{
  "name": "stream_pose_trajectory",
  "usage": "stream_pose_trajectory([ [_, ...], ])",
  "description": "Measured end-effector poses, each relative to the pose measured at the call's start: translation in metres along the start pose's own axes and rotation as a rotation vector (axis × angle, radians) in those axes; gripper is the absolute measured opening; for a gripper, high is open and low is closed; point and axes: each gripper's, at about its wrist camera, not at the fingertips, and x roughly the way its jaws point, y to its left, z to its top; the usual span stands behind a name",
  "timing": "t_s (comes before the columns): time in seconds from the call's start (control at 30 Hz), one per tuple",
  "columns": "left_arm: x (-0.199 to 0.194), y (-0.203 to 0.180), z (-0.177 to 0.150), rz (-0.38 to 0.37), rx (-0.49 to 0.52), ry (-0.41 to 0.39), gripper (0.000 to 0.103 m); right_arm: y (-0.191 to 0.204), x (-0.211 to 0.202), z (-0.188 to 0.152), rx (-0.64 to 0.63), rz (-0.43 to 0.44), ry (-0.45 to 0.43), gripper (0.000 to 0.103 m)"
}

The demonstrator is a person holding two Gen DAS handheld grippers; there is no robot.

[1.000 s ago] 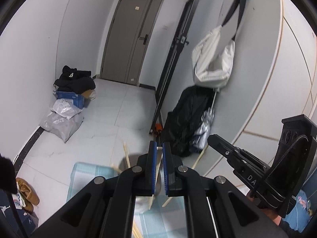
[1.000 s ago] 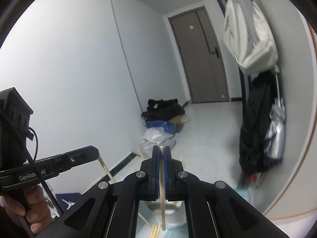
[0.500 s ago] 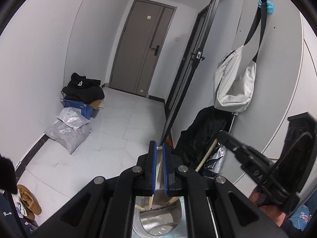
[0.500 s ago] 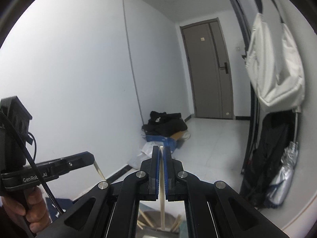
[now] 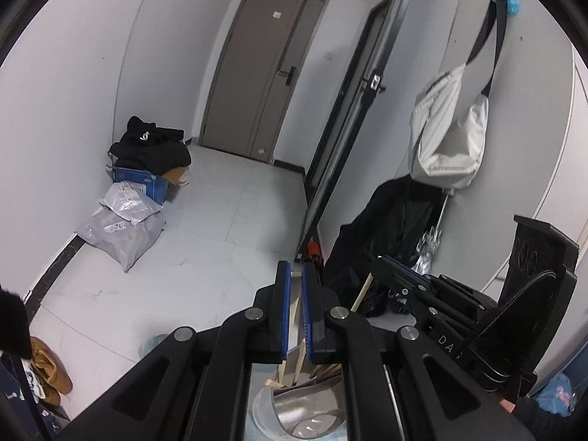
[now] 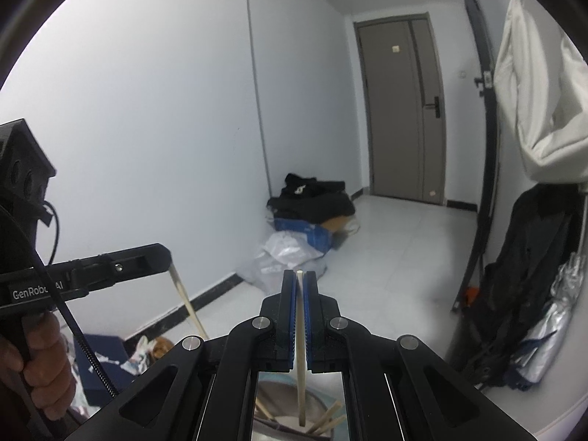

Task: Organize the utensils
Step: 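Open both grippers to drop the chopsticks into the holder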

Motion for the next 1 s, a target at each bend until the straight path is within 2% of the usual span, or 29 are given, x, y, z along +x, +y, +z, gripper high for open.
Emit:
stream_pose_trajectory([
  [0.1,0.009,-0.001,-0.004,-0.026,0.010,0.055,0.003,0.001,0.004,-0.010,-0.012,0.032,0.029,0.003],
  [0.23,0.021,0.000,-0.011,-0.016,0.018,0.121,0.003,0.005,0.007,-0.025,-0.022,0.059,0.080,0.006],
  [0.3,0.026,0.001,-0.015,0.004,0.027,0.165,0.010,0.002,0.008,-0.032,-0.013,0.055,0.104,0.006],
  [0.37,0.024,0.003,-0.019,0.022,0.027,0.175,0.015,0.000,0.009,-0.042,0.008,0.060,0.128,0.007],
  [0.4,0.022,0.004,-0.019,0.023,0.026,0.178,0.024,-0.001,0.006,-0.045,0.014,0.062,0.133,0.007],
  [0.43,0.019,0.004,-0.020,0.039,0.023,0.176,0.031,-0.001,0.002,-0.049,0.018,0.054,0.133,0.008],
  [0.47,0.014,0.005,-0.021,0.056,0.018,0.164,0.043,-0.002,-0.002,-0.051,0.023,0.051,0.134,0.014],
  [0.5,0.010,0.004,-0.022,0.061,0.016,0.153,0.048,-0.003,-0.008,-0.055,0.036,0.050,0.134,0.017],
  [0.57,-0.001,0.002,-0.023,0.105,0.024,0.127,0.050,-0.005,-0.016,-0.058,0.056,0.041,0.130,0.024],
  [0.63,-0.010,0.001,-0.024,0.128,0.015,0.114,0.052,-0.007,-0.027,-0.060,0.074,0.030,0.122,0.027],
  [0.8,-0.031,-0.007,-0.028,0.168,0.006,0.058,0.069,-0.004,-0.055,-0.059,0.113,0.003,0.092,0.036],
  [0.87,-0.038,-0.012,-0.030,0.179,0.016,0.047,0.070,-0.001,-0.066,-0.058,0.117,-0.015,0.078,0.052],
  [1.0,-0.049,-0.018,-0.034,0.188,0.016,0.035,0.073,0.008,-0.086,-0.058,0.125,-0.023,0.060,0.052],
])
